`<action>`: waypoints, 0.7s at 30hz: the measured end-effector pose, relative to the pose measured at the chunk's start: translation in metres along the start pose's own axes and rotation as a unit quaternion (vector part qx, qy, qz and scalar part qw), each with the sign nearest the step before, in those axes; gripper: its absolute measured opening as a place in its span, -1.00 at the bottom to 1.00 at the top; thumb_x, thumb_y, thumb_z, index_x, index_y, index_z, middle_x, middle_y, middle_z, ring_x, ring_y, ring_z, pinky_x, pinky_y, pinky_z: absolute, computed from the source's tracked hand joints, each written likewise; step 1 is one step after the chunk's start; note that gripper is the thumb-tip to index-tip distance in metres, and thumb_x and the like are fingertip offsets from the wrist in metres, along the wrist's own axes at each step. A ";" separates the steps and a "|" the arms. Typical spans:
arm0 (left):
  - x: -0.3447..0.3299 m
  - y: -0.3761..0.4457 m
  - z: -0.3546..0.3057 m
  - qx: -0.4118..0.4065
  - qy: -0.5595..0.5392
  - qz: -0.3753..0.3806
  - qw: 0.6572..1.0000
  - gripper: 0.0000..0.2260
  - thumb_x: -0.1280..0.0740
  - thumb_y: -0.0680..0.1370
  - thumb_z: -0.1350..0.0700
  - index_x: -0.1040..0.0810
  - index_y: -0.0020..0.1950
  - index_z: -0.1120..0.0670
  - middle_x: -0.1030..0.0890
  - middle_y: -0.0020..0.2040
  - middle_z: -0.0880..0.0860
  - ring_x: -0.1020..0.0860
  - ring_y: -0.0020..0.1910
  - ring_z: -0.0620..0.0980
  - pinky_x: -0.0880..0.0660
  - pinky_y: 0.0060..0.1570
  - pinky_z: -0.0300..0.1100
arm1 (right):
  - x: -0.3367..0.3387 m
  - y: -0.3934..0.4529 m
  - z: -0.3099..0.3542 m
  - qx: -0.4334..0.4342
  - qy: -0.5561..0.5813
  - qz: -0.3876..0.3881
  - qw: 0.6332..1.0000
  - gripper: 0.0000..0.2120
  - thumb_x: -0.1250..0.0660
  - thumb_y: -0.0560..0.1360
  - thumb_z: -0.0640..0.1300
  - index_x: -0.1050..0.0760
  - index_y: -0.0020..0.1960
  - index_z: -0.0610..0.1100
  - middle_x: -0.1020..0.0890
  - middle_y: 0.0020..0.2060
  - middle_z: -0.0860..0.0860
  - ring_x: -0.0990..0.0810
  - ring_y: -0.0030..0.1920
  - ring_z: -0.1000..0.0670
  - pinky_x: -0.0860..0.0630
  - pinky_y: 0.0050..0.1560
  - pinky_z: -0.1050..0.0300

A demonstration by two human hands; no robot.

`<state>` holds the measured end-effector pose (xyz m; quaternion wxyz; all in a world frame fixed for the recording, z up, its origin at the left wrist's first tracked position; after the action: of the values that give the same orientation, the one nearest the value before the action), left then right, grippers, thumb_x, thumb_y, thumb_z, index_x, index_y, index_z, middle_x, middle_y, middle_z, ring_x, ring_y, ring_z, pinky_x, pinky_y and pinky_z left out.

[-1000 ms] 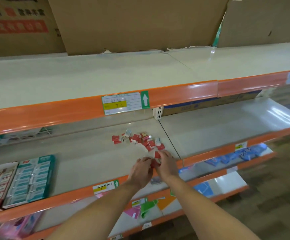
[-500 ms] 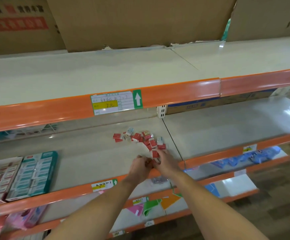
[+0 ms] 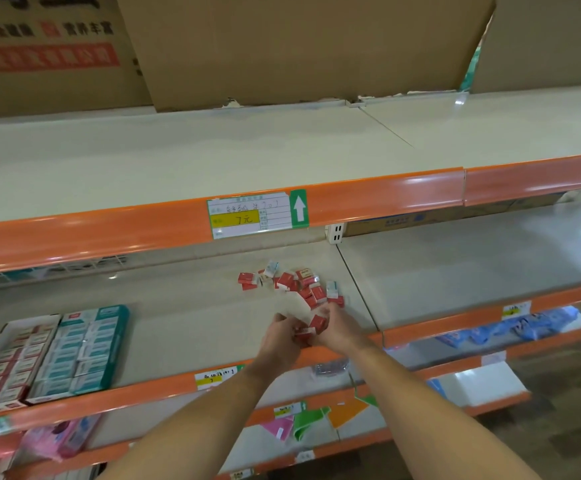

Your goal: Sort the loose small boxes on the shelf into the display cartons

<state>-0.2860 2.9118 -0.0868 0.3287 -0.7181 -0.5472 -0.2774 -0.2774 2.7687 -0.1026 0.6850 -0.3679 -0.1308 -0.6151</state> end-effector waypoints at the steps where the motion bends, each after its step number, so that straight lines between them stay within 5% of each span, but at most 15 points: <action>1: 0.002 -0.002 0.004 0.002 -0.017 -0.009 1.000 -0.71 -0.33 0.54 0.27 -0.55 0.26 0.13 -0.43 0.20 0.08 -0.47 0.14 0.08 -0.43 0.21 -0.18 | 0.001 -0.001 0.002 0.000 -0.001 -0.016 1.000 -0.34 -0.64 0.24 0.04 -0.40 0.21 -0.03 -0.61 0.03 0.10 -0.59 0.02 0.04 -0.54 0.05 0.12; 8: 0.025 -0.010 0.033 0.048 -0.109 -0.077 0.990 -0.68 -0.26 0.46 0.43 -0.62 -0.10 0.02 -0.46 0.05 0.03 -0.46 -0.02 -0.05 -0.32 -0.19 -0.60 | -0.005 -0.016 0.009 0.060 -0.085 -0.141 0.984 -0.69 -0.49 0.44 0.03 -0.39 0.03 0.04 -0.52 -0.04 0.13 -0.56 -0.06 0.09 -0.49 -0.12 0.16; 13: 0.025 -0.011 0.035 0.060 -0.145 -0.075 0.985 -0.71 -0.26 0.47 0.39 -0.63 0.05 0.09 -0.48 0.10 -0.01 -0.50 0.08 -0.03 -0.34 -0.06 -0.44 | -0.008 -0.013 0.012 0.078 -0.106 -0.098 0.986 -0.47 -0.43 0.51 -0.03 -0.34 0.42 0.12 -0.45 0.23 0.09 -0.54 0.14 0.06 -0.55 0.08 0.07; 18: 0.027 -0.019 0.039 0.081 -0.215 -0.117 0.966 -0.68 -0.39 0.54 0.12 -0.49 0.28 0.06 -0.40 0.21 -0.01 -0.52 0.00 -0.13 -0.44 -0.18 -0.48 | -0.009 -0.012 0.010 0.077 -0.102 -0.117 0.985 -0.71 -0.40 0.51 0.07 -0.43 0.18 0.10 -0.51 0.12 0.12 -0.57 0.05 0.09 -0.57 0.01 0.09; 21: 0.026 -0.019 0.042 0.094 -0.222 -0.129 0.962 -0.50 -0.48 0.46 -0.07 -0.44 0.32 0.03 -0.37 0.21 -0.04 -0.47 0.10 -0.08 -0.44 0.02 -0.35 | -0.004 -0.017 0.007 0.070 -0.034 -0.130 0.988 -0.72 -0.40 0.52 0.10 -0.38 0.11 0.07 -0.58 -0.02 0.15 -0.61 -0.06 0.12 -0.57 -0.11 0.15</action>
<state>-0.2965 2.9635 -0.0904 0.2265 -0.6511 -0.7177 -0.0988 -0.2926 2.7765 -0.0940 0.6183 -0.3198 -0.2436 -0.6754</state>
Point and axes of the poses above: each hand's wrist, its own y-axis towards the middle knuckle, its own x-axis out of the back of the hand, z = x × y, the point moved 7 cm from there along y, towards the middle knuckle
